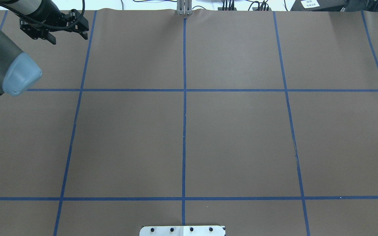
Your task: Left arm hands cup to right arm to dump lemon
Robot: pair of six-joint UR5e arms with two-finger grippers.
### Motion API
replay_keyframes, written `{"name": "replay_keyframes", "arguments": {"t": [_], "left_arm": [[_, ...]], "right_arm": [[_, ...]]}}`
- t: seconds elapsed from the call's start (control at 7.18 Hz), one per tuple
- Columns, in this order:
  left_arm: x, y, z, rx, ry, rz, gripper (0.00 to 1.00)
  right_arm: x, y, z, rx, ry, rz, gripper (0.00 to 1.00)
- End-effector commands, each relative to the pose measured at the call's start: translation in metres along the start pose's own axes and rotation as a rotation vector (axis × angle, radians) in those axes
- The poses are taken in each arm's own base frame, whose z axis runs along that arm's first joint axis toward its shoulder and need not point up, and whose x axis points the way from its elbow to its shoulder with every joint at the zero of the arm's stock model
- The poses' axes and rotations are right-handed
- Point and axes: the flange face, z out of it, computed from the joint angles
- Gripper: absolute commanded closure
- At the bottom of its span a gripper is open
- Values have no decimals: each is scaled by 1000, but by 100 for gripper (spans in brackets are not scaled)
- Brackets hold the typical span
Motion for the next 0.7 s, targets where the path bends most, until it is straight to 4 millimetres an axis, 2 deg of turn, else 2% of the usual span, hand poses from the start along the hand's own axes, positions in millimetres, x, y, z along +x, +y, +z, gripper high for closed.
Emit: {"name": "replay_keyframes", "arguments": {"t": [0.0, 0.14, 0.28, 0.42, 0.56], "left_arm": [[4, 2, 0, -8, 9, -3, 0], [5, 3, -1, -8, 12, -7, 0], [5, 1, 1, -11, 7, -11, 0], [7, 2, 2, -16, 4, -11, 0], [6, 2, 2, -16, 3, -10, 0]], "right_arm": [[-26, -69, 79, -75, 55, -170, 93], [-38, -94, 113, -122, 83, -253, 93], [-56, -107, 152, -139, 135, -344, 94], [-83, -108, 186, -133, 180, -380, 95], [-116, -102, 210, -127, 225, -407, 96]]}}
